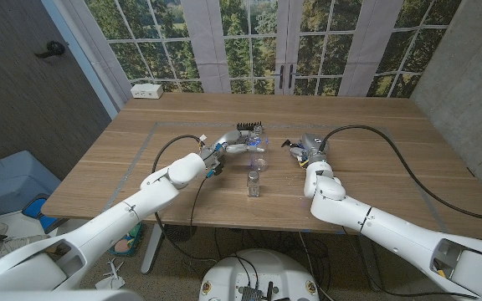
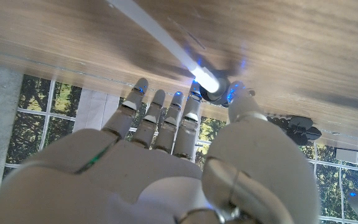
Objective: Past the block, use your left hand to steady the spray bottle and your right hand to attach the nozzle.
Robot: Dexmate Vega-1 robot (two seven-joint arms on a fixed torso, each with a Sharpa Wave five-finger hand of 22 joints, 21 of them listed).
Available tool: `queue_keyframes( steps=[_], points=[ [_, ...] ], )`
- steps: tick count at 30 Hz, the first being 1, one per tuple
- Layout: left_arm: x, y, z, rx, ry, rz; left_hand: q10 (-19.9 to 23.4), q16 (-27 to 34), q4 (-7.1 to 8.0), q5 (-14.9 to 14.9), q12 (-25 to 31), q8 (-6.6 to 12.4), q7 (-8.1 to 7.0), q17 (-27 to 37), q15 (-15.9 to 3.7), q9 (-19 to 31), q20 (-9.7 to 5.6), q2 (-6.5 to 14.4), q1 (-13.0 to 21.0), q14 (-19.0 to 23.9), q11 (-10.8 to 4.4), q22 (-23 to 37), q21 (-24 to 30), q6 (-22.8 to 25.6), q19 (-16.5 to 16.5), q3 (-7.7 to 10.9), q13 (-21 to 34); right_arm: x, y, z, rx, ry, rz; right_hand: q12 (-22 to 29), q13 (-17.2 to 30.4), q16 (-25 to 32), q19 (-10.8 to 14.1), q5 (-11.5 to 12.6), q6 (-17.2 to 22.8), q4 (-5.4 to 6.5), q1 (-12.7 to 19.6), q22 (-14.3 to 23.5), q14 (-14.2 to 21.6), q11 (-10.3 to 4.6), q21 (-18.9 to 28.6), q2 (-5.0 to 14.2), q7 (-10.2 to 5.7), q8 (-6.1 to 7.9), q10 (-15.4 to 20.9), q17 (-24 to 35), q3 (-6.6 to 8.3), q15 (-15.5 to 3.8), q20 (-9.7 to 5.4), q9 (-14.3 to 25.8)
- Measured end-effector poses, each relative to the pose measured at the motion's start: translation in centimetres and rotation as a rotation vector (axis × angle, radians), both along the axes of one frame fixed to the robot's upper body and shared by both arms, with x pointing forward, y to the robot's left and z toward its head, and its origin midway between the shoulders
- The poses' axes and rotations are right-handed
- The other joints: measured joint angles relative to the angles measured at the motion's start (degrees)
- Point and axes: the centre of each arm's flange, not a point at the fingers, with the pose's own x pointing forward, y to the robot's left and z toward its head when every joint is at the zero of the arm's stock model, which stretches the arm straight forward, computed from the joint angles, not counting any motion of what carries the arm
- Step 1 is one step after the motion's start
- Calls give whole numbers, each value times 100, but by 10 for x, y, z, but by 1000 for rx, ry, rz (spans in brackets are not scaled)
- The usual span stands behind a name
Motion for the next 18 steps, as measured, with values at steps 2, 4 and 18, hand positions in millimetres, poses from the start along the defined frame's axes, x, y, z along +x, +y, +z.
queue_keyframes(
  steps=[2,4,18],
  points=[
    [0,0,0,0,1,0,1,0,0,5,-1,0,0,-5,0,0,0,0,0,0,1,0,0,1,0,0,4,0,1,0,-3,-13,5,49,41,76,57,-19,209,-2,154,0,72,-95,0,47,-19,108,149,61,-15,-15,-57,-2],
    [0,0,0,0,1,-1,9,0,0,5,-6,-1,10,-5,0,0,0,1,-1,0,7,0,0,10,0,0,5,0,2,0,-3,-17,8,71,75,151,108,-25,277,-12,280,10,93,-163,0,124,50,198,256,113,-6,2,-110,-1],
    [1,-1,1,1,5,-2,38,0,2,4,-28,26,10,-5,0,28,0,2,-2,0,-1,0,0,10,0,-1,4,0,1,2,83,-114,78,113,131,285,159,3,326,-42,330,29,215,-231,63,113,100,305,427,229,9,-16,-203,39]
  ],
)
